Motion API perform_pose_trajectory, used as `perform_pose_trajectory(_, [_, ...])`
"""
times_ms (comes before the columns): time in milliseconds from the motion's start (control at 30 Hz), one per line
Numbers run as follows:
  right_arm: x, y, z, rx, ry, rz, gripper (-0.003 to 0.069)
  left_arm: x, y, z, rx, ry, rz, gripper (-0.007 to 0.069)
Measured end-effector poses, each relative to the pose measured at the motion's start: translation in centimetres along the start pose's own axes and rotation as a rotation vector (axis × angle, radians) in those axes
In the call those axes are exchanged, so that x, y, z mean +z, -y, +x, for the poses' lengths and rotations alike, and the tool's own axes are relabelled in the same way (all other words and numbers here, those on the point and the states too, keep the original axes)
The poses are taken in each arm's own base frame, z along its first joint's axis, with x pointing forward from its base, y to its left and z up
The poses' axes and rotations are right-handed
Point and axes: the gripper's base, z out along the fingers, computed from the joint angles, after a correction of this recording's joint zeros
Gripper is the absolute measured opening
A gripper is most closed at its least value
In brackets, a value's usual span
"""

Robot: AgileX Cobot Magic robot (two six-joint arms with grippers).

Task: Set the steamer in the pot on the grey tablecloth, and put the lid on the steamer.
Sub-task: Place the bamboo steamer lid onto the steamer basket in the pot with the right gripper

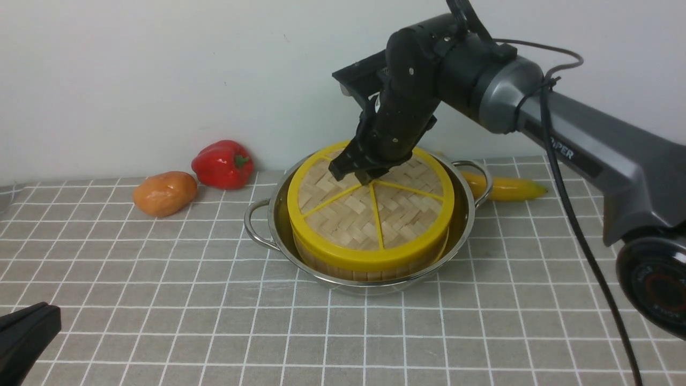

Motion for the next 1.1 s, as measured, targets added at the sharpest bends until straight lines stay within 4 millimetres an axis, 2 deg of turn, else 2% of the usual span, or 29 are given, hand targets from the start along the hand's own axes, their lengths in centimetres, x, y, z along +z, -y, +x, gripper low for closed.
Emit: perform_pose_trajectory(1100, [0.06,0.40,-0.09,0.017,0.009,-0.019,0.0146,0.00,0.00,0.00,0.000,0.000,0.000,0.0002])
